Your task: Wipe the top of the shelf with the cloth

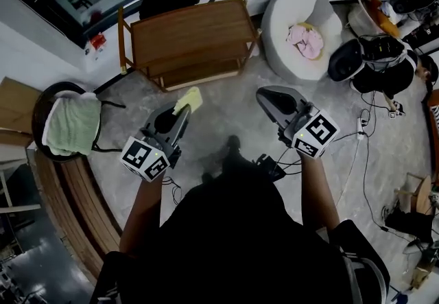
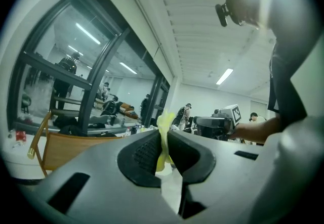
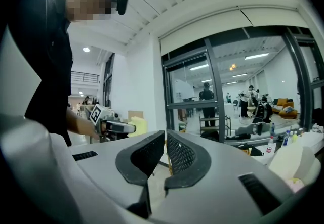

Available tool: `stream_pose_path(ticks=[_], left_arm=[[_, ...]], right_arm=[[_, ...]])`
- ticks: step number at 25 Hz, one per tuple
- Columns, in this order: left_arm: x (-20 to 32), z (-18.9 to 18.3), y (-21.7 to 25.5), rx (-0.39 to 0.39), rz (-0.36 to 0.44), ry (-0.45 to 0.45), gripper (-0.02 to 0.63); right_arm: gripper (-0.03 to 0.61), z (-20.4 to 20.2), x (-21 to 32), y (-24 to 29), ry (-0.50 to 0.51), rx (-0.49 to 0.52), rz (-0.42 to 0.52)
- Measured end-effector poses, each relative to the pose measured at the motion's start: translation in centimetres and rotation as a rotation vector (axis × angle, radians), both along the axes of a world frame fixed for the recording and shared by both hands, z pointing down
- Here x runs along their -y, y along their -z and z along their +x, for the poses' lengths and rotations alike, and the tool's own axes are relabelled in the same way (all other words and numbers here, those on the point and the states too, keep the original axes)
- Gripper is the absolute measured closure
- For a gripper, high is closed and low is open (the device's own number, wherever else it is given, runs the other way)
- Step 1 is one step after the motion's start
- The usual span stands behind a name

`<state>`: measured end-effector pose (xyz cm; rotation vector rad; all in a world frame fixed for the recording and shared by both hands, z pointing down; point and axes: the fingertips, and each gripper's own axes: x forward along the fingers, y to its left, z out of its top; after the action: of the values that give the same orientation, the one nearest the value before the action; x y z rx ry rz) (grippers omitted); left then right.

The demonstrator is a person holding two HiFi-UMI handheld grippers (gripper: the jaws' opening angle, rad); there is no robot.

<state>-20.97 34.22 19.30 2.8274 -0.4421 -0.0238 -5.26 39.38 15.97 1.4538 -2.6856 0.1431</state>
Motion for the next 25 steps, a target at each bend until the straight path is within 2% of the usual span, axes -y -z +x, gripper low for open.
stream_pose_path(ticks=[8,14,18,25], left_arm=[[5.8,7.4,1.2,0.039,0.028,0.025,0.586],[9.0,12.9,1.5,0.051,0.021,-0.008,0.586],[11.2,14.9,1.2,0.076,0.0,-0.006,0.586],[16.6,18.2,-1.3,0.059,-0.063,-0.065,0.586]], right_arm=[[0.552,7.3,6.5,1.1,0.023,0.0,0.03],[0.551,11.6,10.6,1.0,0.053,-0.004,0.037],[0.551,13.5,12.3,-0.2,0.034,0.0,0.019],[0.551,16.3,17.5,-3.1,-0.033,-0.023,-0.04]])
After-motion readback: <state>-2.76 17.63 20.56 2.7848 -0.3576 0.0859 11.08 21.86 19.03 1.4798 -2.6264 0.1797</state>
